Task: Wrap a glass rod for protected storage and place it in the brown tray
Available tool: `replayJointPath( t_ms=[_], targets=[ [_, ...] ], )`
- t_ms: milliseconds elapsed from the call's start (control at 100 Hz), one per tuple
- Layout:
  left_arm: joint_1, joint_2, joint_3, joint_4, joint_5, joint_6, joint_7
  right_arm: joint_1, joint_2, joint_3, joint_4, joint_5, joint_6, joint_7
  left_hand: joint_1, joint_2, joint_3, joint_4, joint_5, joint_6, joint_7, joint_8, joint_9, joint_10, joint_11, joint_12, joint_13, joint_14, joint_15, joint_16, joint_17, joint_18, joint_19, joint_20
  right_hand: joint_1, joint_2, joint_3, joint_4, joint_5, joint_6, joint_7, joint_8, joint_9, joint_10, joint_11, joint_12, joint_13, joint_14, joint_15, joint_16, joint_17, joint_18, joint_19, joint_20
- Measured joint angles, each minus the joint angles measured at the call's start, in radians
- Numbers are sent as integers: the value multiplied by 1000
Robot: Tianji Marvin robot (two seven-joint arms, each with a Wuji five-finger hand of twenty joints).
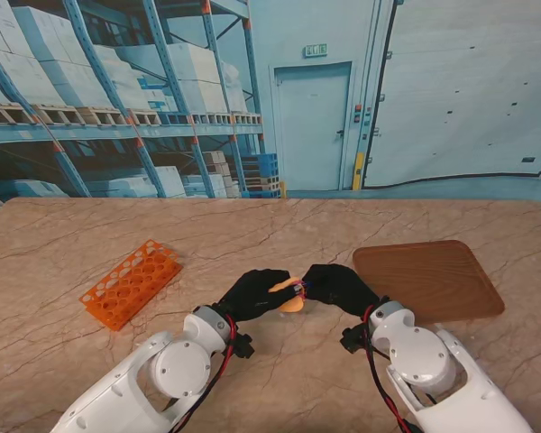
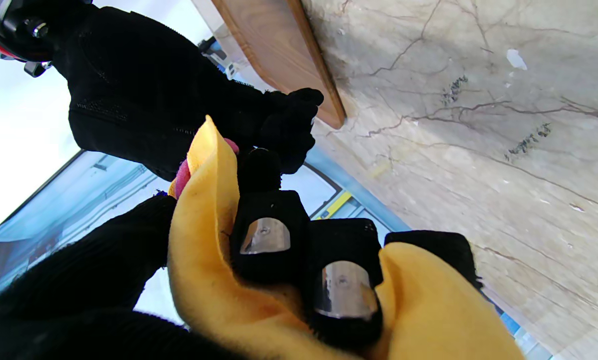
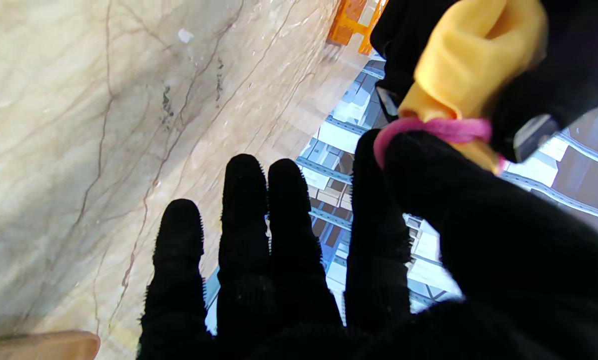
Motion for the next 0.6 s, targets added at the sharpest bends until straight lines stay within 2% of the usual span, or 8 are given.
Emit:
replayJointPath(
  t_ms=[150,260,390,510,600],
  targets=[
    [1,-1,0,-1,-6,4,-1,6,-4,-7,1,51,27,11,0,0,0,0,0,0,11,0,0,0,0,0,0,0,0,0,0,0,0,0,0,-18,12,0,0,0,10,22,0,0,8,1,0,0,0,0,1,0,-2,1],
    [3,-1,-1,-4,-12,5,-5,6,-7,-4,2,52,32,12,0,0,0,0,0,0,12,0,0,0,0,1,0,0,0,0,0,0,0,0,0,-18,8,0,-2,0,12,26,0,0,11,1,0,0,0,0,6,0,-3,2],
    [7,-1,-11,-11,-17,5,-16,-6,-10,25,3,54,27,33,0,0,0,0,0,0,13,0,0,0,0,1,0,0,0,0,0,0,0,0,30,-14,-39,-3,-30,-13,12,35,0,0,11,1,0,0,0,0,13,0,-3,12],
    [9,1,-13,-17,-37,6,-34,-26,-8,71,1,103,19,110,0,0,0,0,0,0,23,0,0,1,0,2,0,0,0,0,0,0,0,0,31,1,-58,-3,-125,-18,-16,25,-6,0,-4,1,-1,0,-13,0,14,-1,-11,12],
    [9,3,-13,-22,-44,5,-44,-39,1,94,1,148,19,145,0,0,1,0,0,0,23,0,0,1,0,2,0,0,0,0,0,0,0,0,32,1,-75,-3,-196,-18,-95,37,-47,2,-23,1,-23,-3,-37,0,14,-4,-28,18]
  ],
)
